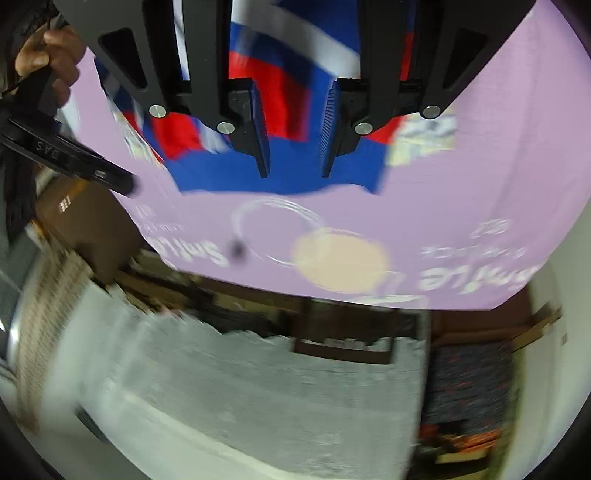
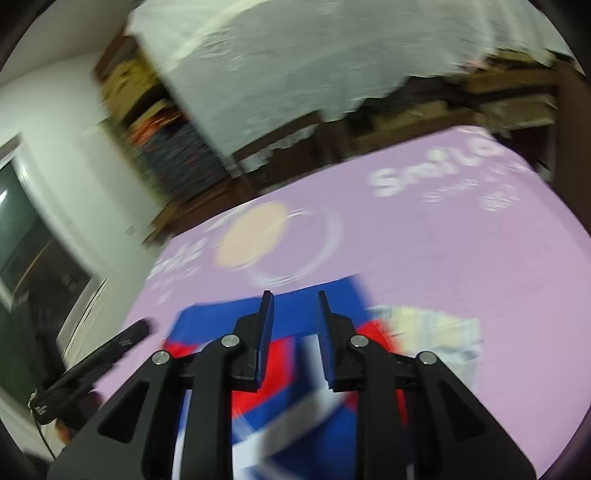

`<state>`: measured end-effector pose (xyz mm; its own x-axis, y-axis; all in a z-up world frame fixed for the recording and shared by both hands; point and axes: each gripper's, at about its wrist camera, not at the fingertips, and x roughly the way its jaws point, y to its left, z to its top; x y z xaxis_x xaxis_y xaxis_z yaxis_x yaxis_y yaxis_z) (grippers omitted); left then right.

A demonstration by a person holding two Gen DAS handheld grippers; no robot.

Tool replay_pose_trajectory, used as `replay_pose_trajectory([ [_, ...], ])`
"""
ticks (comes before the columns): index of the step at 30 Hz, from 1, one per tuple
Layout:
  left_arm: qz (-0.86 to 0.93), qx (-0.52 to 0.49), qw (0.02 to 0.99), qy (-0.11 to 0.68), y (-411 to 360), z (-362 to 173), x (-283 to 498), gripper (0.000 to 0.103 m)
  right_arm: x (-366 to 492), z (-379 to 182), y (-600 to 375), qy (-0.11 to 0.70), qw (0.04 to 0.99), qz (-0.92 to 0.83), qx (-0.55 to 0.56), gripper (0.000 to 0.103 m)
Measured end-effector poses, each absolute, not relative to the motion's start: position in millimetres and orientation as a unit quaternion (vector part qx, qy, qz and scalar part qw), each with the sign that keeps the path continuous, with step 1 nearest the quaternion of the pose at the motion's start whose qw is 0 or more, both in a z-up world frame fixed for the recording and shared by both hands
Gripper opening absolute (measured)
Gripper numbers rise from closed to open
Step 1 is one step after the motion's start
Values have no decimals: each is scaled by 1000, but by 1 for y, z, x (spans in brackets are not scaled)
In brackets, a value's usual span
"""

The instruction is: Fold large clothes

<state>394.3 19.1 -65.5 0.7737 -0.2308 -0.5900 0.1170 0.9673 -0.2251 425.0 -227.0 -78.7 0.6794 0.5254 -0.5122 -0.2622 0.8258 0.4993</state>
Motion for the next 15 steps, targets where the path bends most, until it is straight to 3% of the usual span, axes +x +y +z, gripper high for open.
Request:
replay_pose_trajectory([
  [8,-88,-26,926,367,-11,-105,407,29,409,-99,-169,394,876,251,119,23],
  [10,-84,-22,922,378,-11,-114,412,31,414,-118,-165,421,868,241,110,17],
  [15,-76,-10,923,378,-10,-121,415,31,412,-130,-161,429,870,230,84,15],
])
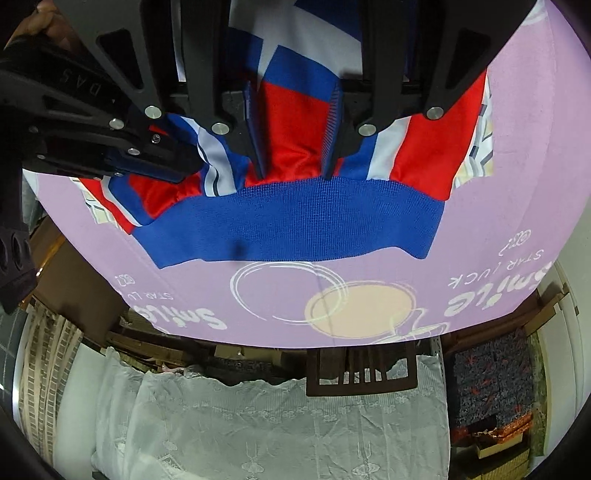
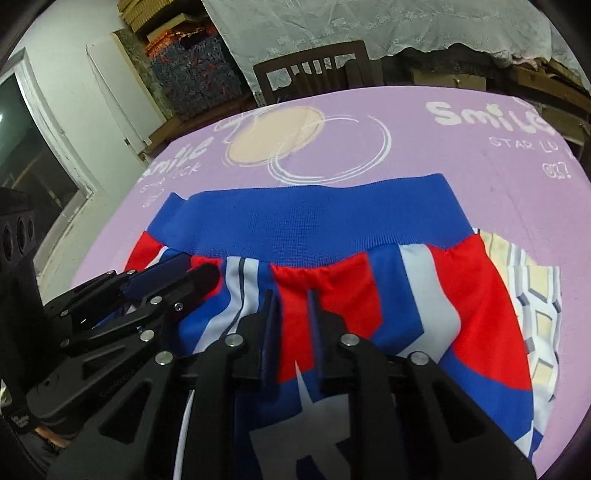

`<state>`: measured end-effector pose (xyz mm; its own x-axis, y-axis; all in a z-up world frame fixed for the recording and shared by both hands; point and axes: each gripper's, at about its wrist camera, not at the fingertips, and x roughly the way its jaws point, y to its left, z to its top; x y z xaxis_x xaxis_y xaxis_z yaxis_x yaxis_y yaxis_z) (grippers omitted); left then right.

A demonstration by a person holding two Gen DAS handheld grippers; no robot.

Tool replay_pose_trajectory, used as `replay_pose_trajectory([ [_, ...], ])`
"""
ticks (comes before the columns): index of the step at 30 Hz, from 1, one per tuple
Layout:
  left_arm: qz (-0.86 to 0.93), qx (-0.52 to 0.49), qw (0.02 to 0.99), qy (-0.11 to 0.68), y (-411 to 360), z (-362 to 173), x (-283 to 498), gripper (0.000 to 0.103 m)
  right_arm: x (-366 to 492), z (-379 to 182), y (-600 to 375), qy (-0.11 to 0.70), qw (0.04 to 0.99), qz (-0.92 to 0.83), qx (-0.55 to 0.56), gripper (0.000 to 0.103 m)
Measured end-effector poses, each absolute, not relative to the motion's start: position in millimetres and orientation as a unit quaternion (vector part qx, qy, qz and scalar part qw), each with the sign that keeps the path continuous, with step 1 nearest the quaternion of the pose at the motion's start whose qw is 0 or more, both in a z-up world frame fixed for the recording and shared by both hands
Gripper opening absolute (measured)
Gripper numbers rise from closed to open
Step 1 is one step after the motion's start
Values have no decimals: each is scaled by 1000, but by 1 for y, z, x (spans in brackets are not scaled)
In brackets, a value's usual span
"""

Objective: Fold large clothes
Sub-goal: 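Open both grippers and release the folded jacket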

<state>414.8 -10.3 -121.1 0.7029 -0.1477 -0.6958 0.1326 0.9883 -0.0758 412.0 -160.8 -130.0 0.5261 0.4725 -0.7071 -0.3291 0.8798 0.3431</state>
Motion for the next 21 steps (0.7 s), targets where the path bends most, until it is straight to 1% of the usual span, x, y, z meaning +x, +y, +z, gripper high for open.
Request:
replay_pose_trajectory([
  [3,-79,-20,921,382,-8,-121,415,31,409,-133,-156,422,876,222,72,15],
  [5,-79,-47,915,392,-3,-115,409,30,408,-130,-161,434,870,216,89,15],
  [7,-87,-71,913,391,2,-106,393,29,404,-127,-164,441,865,215,104,18],
  [11,-96,-39,922,372,-6,-89,353,33,371,-104,-167,415,876,229,92,19],
  [13,-105,-38,921,373,-10,-90,336,35,354,-97,-171,406,877,236,102,25],
  [16,-97,-15,920,379,-19,-100,318,36,329,-98,-175,407,873,240,117,27],
  [21,-84,-10,916,392,-23,-117,314,41,307,-117,-180,426,861,241,135,27],
])
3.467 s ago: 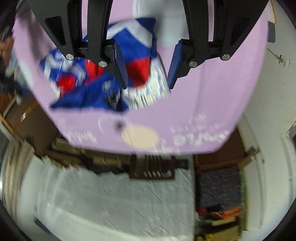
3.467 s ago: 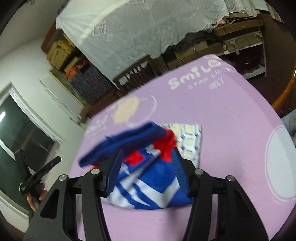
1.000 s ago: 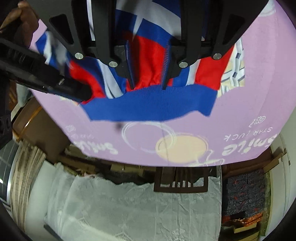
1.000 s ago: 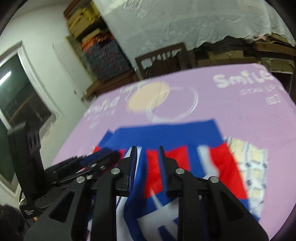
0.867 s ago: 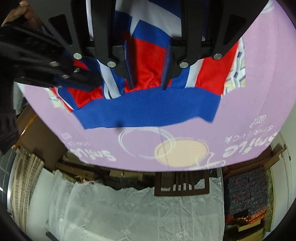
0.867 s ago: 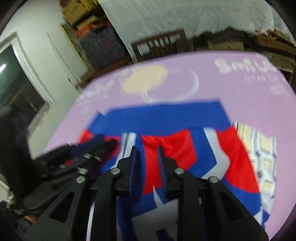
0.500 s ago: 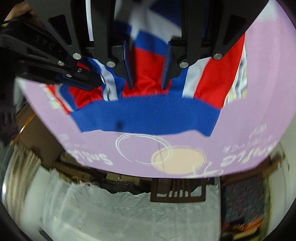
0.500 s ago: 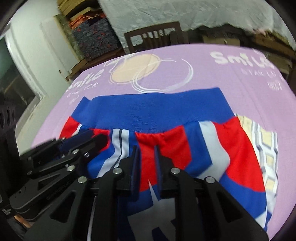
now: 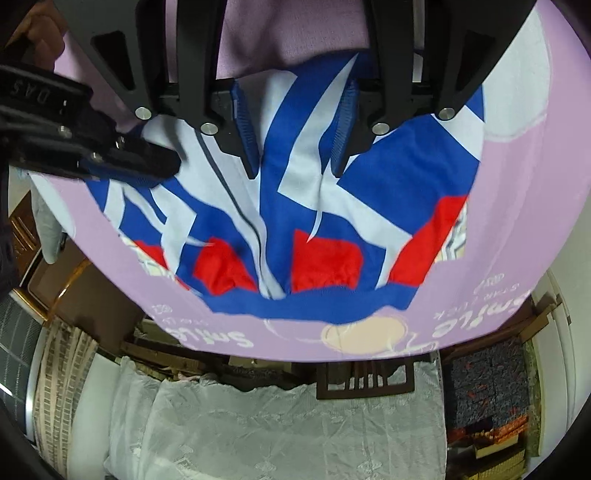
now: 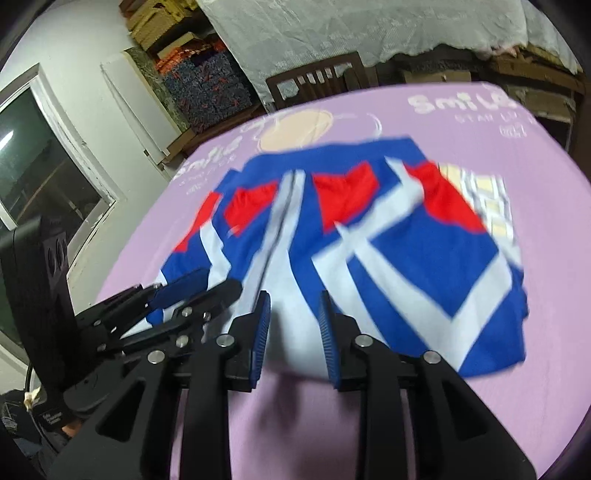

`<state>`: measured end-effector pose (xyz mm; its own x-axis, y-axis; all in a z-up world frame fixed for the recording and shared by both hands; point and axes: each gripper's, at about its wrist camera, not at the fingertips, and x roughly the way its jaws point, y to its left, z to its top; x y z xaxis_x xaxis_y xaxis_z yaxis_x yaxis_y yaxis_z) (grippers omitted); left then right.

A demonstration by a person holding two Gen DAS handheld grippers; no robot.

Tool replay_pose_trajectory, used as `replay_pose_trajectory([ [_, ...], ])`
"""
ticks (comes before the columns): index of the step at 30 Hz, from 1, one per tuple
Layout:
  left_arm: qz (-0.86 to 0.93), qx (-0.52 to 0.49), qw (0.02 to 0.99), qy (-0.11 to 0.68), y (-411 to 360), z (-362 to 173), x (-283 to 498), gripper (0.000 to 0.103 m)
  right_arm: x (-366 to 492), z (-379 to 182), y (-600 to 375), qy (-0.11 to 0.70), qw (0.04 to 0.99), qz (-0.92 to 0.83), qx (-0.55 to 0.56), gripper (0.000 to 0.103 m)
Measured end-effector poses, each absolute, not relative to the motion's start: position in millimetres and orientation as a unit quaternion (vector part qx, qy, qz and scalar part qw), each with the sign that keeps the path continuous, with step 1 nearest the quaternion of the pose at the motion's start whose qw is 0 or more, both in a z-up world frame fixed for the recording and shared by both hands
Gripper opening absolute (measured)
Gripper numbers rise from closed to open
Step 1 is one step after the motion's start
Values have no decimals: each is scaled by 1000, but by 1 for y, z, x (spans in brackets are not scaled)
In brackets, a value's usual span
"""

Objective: Fold large clothes
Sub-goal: 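Open both grippers and release the folded jacket, then grasp the edge of the folded jacket with the right gripper and lift it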

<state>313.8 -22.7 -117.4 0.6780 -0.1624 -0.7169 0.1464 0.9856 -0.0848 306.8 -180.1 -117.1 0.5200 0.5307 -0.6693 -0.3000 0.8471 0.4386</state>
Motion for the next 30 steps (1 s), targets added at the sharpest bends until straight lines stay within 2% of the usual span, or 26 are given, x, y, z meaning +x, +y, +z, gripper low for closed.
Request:
replay_pose_trajectory([
  [4,-80,7,913,401,-27,-131,319,44,316,-143,-187,462,838,237,166,26],
  [12,-81,4,911,404,-26,-134,322,44,317,-147,-192,458,836,242,183,26],
  [15,-83,1,911,404,-27,-133,323,45,304,-142,-208,450,832,235,223,40],
  [19,-85,1,911,404,-25,-133,323,45,275,-137,-235,430,842,198,260,49],
  [30,-88,-1,911,403,-25,-133,322,48,269,-166,-278,438,803,81,396,48],
])
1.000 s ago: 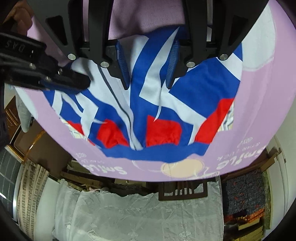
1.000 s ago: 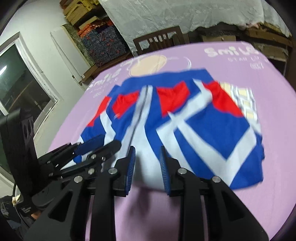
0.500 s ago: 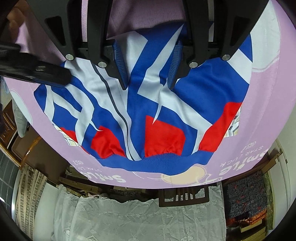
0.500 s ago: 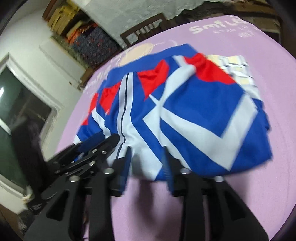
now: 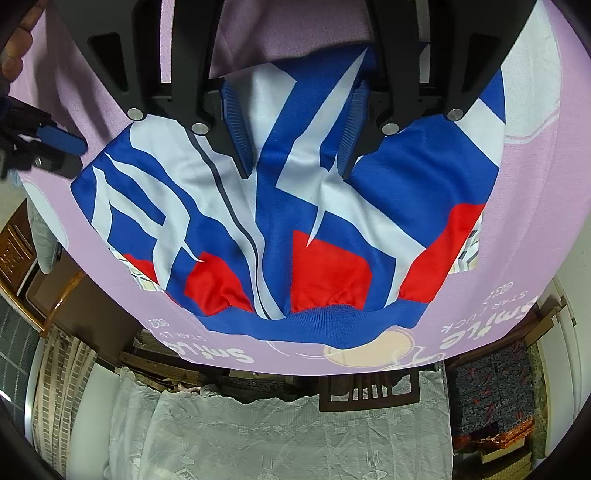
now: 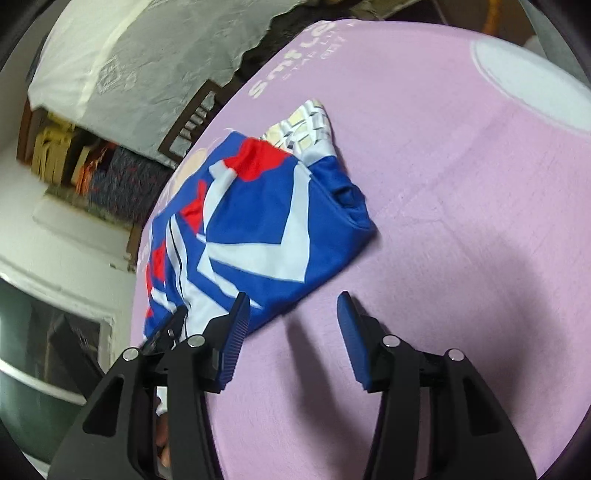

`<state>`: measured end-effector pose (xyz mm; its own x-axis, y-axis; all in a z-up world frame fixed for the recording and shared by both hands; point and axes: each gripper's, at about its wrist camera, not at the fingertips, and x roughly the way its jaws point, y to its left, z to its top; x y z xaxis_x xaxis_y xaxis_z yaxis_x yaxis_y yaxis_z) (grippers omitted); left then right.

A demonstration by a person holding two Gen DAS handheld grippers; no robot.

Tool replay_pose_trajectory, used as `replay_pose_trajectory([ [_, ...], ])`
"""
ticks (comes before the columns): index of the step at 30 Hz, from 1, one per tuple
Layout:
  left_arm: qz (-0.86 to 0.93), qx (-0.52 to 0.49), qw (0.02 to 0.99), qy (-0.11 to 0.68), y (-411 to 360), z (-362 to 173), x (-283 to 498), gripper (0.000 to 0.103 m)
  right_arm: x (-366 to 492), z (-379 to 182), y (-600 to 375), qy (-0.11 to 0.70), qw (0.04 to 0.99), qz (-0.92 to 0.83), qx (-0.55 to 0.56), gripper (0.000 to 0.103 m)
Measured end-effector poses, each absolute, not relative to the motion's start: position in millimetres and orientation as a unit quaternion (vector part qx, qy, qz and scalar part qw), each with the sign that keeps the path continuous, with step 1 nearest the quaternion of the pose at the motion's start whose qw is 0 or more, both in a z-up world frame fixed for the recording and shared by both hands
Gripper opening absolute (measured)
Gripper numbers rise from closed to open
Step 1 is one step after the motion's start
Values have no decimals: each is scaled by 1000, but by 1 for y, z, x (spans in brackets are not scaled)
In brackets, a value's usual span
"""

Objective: Fold large clothes
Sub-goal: 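Grasp the edge of the folded jacket with the right gripper and lift it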

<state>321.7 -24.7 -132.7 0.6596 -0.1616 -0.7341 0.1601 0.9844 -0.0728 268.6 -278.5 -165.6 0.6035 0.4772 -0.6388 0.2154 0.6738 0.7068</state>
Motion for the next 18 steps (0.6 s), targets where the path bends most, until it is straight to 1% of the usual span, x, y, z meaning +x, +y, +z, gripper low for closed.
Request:
replay_pose_trajectory([
  [4,-89,-1,911,403,-25,-133,321,49,283,-167,-284,427,800,48,419,48],
  [7,-89,-1,911,403,-26,-133,321,50,294,-172,-296,404,789,18,462,46],
  [11,-88,-1,911,403,-26,-133,321,50,307,-175,-302,375,795,2,477,46],
  [15,-88,2,911,403,-27,-133,321,51,306,-174,-291,384,799,44,461,51],
  [18,-89,1,911,403,-28,-133,320,51,314,-171,-275,393,807,60,437,51],
])
